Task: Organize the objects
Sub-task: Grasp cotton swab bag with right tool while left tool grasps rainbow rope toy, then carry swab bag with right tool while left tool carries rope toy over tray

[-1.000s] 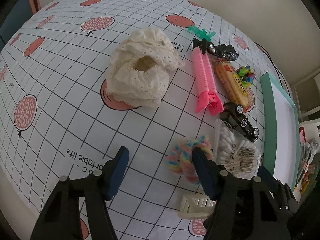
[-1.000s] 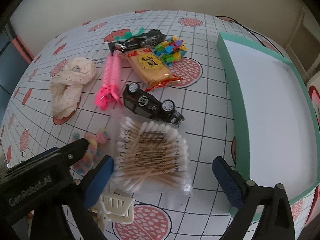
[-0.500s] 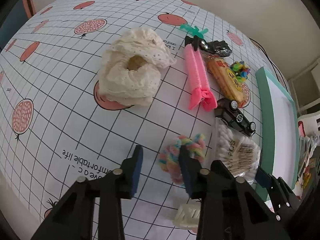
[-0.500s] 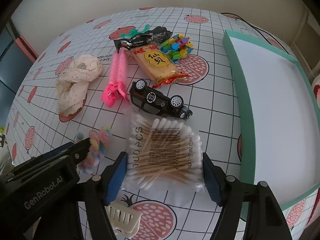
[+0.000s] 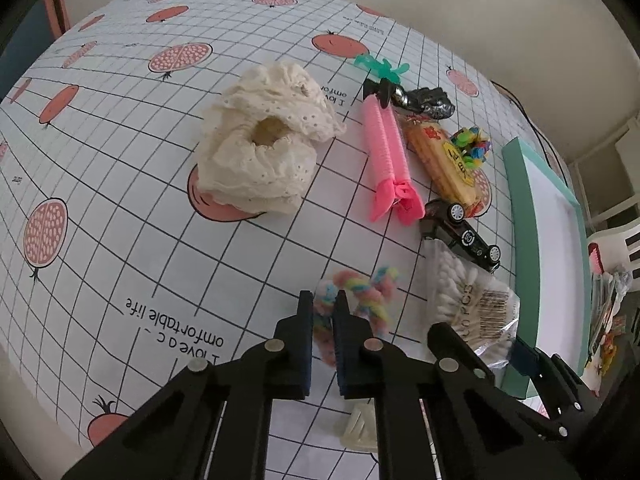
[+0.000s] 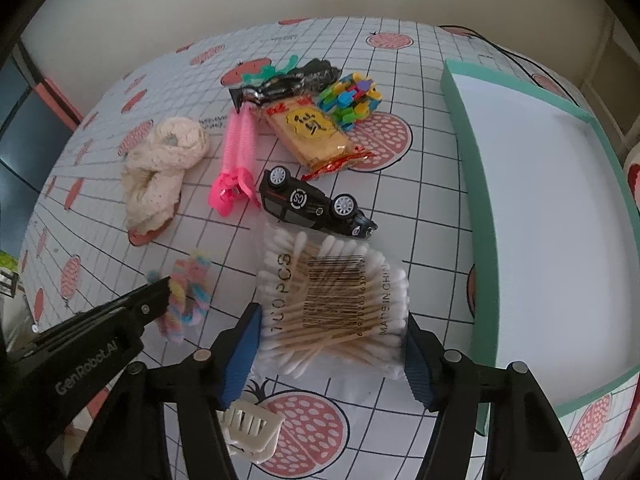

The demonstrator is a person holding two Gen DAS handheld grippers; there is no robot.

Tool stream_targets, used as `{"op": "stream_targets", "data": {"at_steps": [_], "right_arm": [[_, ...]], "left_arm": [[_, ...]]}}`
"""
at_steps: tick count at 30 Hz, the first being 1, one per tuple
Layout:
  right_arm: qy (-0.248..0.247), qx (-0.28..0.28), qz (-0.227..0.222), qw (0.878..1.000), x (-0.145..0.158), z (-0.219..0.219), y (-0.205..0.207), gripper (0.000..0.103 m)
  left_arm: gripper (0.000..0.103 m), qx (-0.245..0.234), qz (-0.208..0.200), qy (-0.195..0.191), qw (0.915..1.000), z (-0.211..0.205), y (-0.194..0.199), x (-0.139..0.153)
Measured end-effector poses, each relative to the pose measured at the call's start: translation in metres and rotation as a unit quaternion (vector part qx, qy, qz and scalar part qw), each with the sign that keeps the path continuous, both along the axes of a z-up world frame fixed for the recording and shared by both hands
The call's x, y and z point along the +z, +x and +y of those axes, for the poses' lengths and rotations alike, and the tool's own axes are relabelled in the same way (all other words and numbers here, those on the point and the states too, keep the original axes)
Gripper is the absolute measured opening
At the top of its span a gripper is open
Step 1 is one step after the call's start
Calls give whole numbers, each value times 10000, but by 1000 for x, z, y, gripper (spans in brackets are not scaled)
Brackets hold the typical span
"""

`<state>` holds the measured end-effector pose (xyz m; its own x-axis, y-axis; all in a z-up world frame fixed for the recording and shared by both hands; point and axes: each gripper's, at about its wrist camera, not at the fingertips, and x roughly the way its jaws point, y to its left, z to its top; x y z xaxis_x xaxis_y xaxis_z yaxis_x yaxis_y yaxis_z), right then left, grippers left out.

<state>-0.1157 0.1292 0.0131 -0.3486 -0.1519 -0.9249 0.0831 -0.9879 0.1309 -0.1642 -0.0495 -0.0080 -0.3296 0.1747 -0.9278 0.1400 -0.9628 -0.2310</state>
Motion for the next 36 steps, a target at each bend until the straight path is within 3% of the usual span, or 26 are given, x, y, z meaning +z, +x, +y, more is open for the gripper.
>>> {"op": "stream_targets", "data": {"at_steps": [8,13,20,27,36], "right_arm": [[-296,-77,337,9990,24,23,8,67],[-593,-186,796,9949,38,0,-13,67],[-531,-520,1147,9906,50,27,-17,67],[-263,-1042,1273,9860,47,76,-25,67],[8,-1713,1388,9754,39,146,-22,67]], "left_arm": [[9,48,461,40,9989,-4,11,24],[9,114,870,222,9959,-6,17,42],[9,24,1438,300,9891,3,21,66],[9,-280,1543,558,9861,46,13,74],[9,-1095,1640,522,9790,128,1,76]]}}
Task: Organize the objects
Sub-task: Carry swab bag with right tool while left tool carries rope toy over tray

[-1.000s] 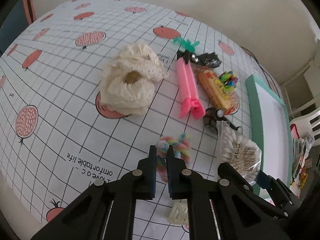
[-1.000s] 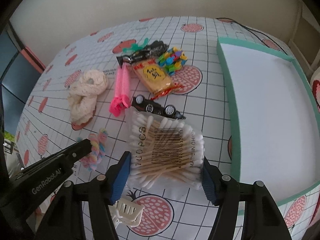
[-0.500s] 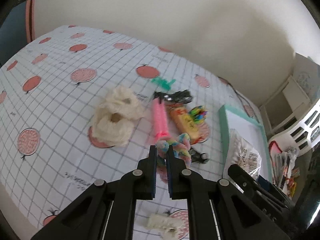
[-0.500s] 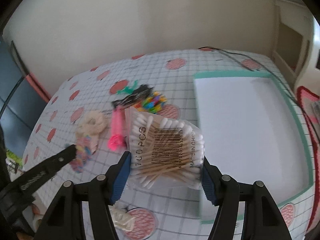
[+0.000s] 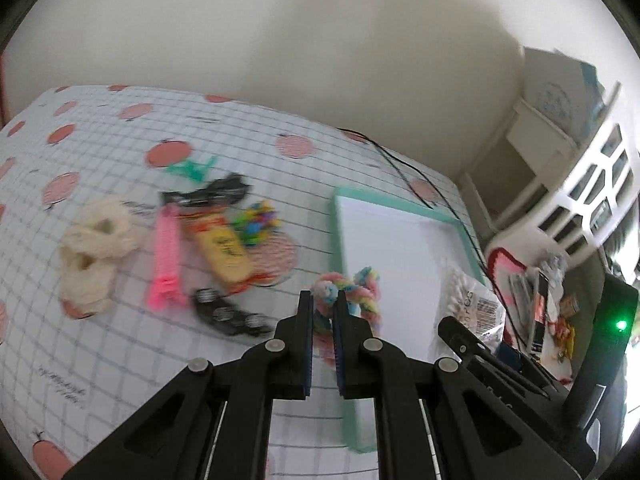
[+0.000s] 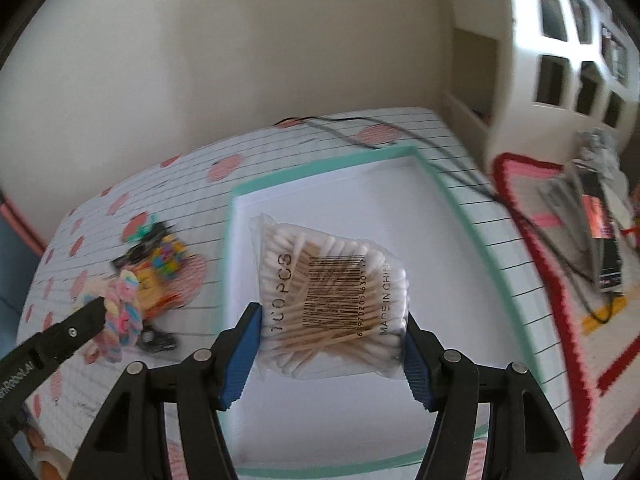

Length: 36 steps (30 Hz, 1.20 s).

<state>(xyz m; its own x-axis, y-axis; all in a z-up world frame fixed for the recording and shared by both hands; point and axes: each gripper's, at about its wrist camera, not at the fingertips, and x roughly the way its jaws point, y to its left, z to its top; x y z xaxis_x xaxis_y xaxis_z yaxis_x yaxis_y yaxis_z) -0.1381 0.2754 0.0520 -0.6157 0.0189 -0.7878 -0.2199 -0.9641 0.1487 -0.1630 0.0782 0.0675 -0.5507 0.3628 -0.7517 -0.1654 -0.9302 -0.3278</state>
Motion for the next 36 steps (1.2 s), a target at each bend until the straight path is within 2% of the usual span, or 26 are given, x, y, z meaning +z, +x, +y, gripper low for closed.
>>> {"op": "stream_targets", "data": {"at_steps": [7,14,26,36], "right_arm": [[71,-561,-26,9984,-11,44,2,67],[223,-716,-56,9972,-18,56,-1,67],[341,-742,-366,9960,-38,63,-7,67],[258,-759,-522,9954,-46,65,-8,68]], "left_arm": [[9,-376,4,-78,9993,48,-14,-14],[9,-550,-106,-142,9983,81,-28,-34],[9,-507,-437,-140,9977,93,-42,-66],[9,-503,-670,-47,9965,92,-41,-78]]}}
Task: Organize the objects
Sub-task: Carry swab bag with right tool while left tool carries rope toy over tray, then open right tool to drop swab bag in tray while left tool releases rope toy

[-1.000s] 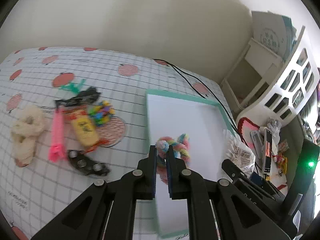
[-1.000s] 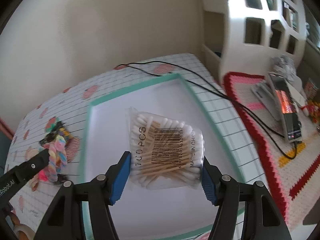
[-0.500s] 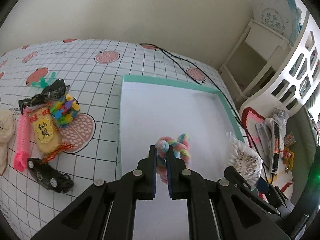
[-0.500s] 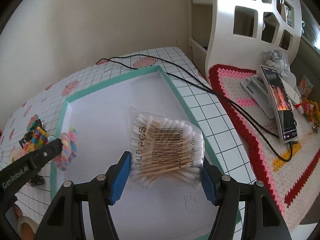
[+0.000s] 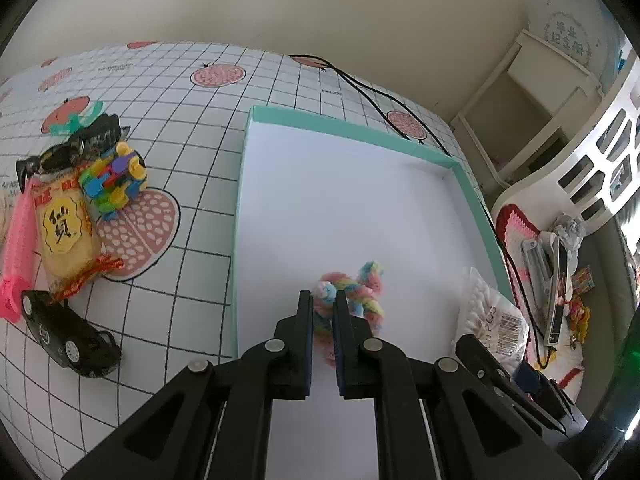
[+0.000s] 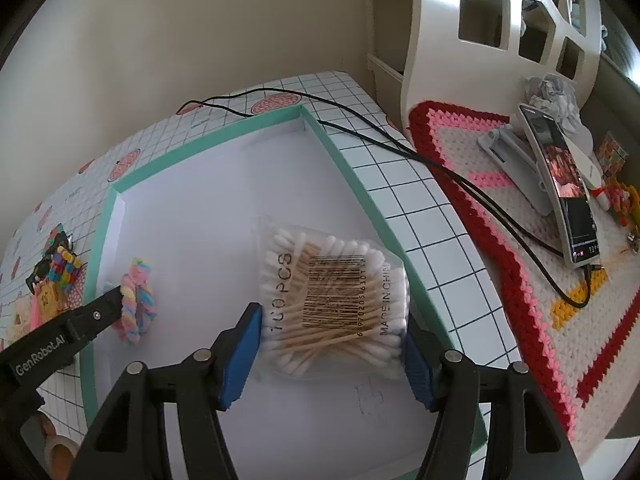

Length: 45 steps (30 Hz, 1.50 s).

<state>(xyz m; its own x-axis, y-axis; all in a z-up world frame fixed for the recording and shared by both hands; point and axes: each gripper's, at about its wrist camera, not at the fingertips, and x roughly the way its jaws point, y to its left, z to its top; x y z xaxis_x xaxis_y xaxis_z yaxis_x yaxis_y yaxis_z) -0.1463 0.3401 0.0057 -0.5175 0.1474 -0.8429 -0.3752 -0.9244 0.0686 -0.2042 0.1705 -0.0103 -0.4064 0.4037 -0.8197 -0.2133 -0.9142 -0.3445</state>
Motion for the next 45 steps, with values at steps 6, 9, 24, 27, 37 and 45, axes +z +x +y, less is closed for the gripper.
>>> {"op": "stream_targets", "data": {"at_steps": [6,9,24,27,37,45], "right_arm": [[-16,62,33,10000,1,-2,0,68],[-9,97,86,9999,5,-3,1,68],[-53,183,416,9990,19,-7,6,83],[-57,212,469,9987,21,-9,7,85],[-102,266,578,9979,23,-13,9,103],[-145,232,570,9980,21,-12,9,103]], "left_arm": [[10,-108,-174,47,9998,0,0,2],[16,-124,-201,48,9997,-1,1,4],[40,-45,-82,94,9999,-7,5,27],[48,3,-16,40,10000,-11,5,31],[70,109,84,-131,9998,-17,5,35],[89,291,193,-276,9990,-24,4,34]]}}
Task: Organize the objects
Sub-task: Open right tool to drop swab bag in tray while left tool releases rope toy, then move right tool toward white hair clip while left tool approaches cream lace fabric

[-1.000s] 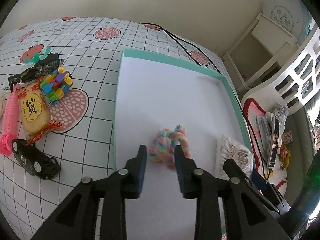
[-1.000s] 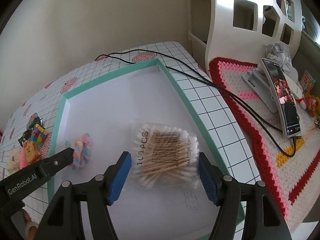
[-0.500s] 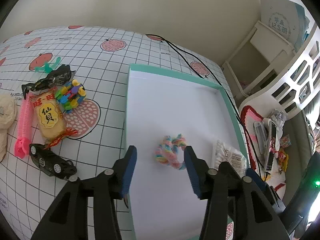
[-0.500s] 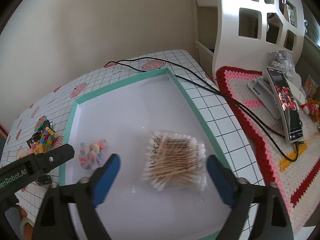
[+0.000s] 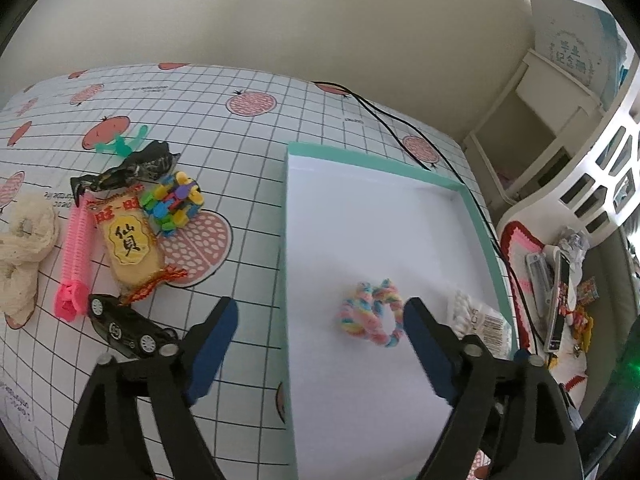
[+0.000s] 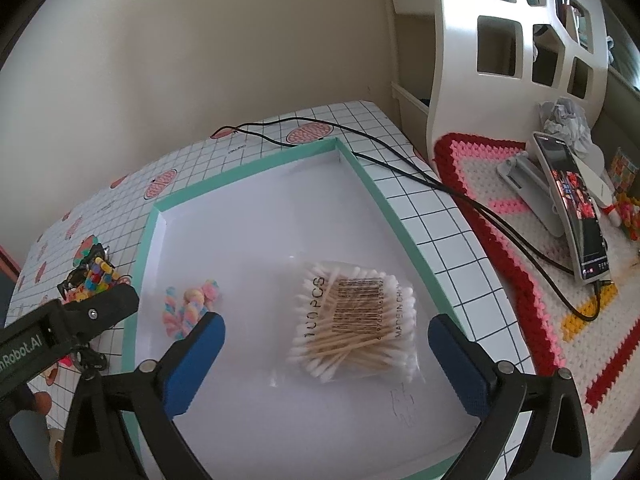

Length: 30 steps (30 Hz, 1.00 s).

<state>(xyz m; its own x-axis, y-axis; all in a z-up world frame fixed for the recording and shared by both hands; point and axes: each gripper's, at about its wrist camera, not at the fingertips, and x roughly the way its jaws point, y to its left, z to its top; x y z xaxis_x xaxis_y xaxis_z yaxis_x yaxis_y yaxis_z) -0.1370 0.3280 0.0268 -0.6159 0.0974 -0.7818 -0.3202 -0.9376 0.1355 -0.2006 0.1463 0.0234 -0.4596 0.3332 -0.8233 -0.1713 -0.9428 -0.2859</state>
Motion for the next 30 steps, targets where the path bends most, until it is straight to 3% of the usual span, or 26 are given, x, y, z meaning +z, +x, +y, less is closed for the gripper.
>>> {"op": "stream_targets", "data": {"at_steps": [6,18,30], "right_arm": [[-7,30,-21,10000,-1,-1,0,103],[-12,34,-23,10000,1,-3,1,103],[110,434,283,9986,32,-39,16,103]], "left_arm": [[102,66,177,-258,9995,-2,1,0],[102,50,193,-417,9989,-4,3,2],[102,139,266,-340,9990,-38,21,32]]}}
